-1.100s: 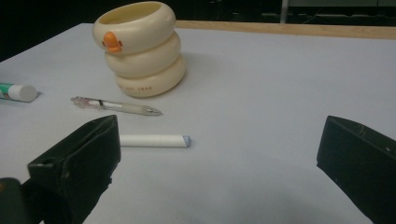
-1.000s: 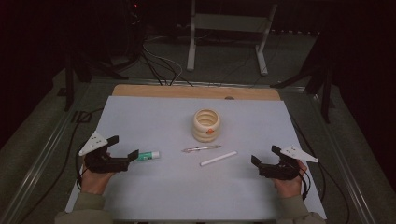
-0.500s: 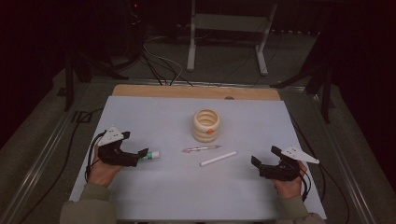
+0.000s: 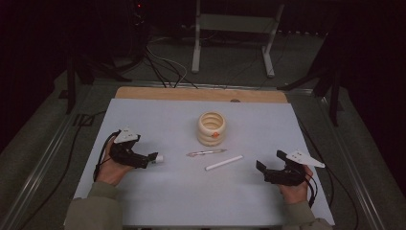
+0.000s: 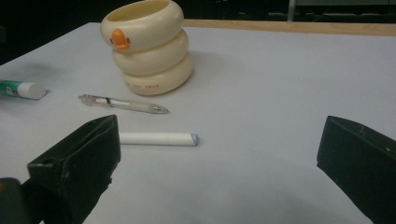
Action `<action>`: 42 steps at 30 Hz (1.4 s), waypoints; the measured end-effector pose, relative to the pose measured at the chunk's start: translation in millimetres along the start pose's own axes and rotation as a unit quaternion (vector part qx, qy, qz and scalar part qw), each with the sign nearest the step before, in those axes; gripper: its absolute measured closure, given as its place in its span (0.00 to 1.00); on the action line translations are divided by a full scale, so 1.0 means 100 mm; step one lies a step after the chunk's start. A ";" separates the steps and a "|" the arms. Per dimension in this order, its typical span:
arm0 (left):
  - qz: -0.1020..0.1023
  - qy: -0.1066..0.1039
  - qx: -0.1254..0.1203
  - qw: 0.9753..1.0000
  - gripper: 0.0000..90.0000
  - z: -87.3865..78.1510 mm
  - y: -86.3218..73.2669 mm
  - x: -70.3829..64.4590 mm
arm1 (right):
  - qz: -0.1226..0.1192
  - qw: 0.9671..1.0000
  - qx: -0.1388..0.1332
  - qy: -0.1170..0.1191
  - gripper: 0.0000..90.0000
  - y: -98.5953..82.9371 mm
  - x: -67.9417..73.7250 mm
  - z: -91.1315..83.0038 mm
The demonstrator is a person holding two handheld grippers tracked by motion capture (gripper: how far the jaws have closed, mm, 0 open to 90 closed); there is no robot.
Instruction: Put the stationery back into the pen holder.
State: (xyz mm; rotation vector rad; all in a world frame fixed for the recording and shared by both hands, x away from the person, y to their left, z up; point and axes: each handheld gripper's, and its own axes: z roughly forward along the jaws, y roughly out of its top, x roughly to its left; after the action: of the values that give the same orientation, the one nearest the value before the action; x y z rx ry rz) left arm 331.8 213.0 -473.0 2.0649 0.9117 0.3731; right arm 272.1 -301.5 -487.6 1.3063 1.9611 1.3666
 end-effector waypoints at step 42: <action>0.050 -0.043 0.235 0.970 0.73 0.52 0.07 -0.06 | 0.015 1.000 0.005 0.003 0.00 -0.01 -0.05 0.01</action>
State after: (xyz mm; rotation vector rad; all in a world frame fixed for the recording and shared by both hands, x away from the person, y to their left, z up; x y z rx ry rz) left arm 359.1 176.0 -499.1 2.5447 0.9092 0.1216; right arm 274.9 -304.7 -490.0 1.3428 1.9628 1.3776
